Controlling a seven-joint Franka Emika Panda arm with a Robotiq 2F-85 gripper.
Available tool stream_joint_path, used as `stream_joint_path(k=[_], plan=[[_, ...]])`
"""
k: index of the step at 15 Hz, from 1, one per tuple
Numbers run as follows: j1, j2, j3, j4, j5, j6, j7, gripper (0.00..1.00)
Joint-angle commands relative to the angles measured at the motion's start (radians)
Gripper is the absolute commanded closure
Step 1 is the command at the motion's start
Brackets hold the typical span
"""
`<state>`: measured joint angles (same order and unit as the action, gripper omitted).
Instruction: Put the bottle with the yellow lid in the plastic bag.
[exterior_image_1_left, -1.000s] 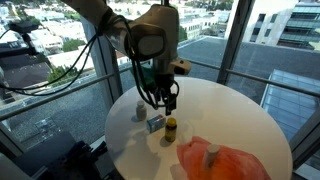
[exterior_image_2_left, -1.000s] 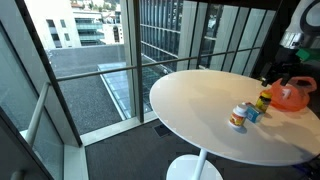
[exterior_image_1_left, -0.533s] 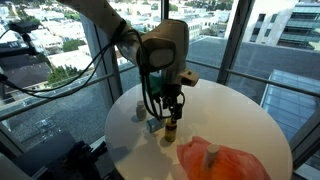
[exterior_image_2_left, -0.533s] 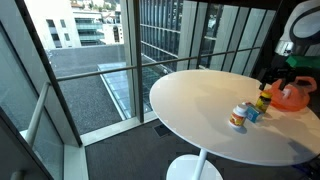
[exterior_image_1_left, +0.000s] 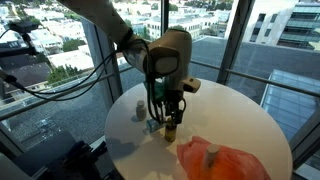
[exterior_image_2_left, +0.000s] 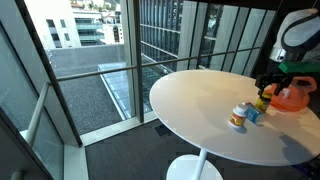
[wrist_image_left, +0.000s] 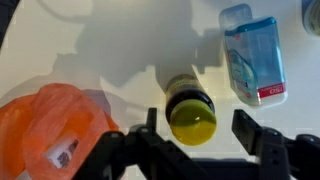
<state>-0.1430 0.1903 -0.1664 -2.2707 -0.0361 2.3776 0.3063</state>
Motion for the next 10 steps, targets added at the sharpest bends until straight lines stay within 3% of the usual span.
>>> stream_joint_path(k=[1, 5, 10], plan=[[0.018, 0.025, -0.015, 0.024, -0.035, 0.008, 0.051, 0.53], [0.024, -0.011, -0.016, 0.02, -0.038, -0.012, 0.058, 0.8], [0.021, -0.119, -0.015, 0.032, -0.038, -0.062, 0.05, 0.8]])
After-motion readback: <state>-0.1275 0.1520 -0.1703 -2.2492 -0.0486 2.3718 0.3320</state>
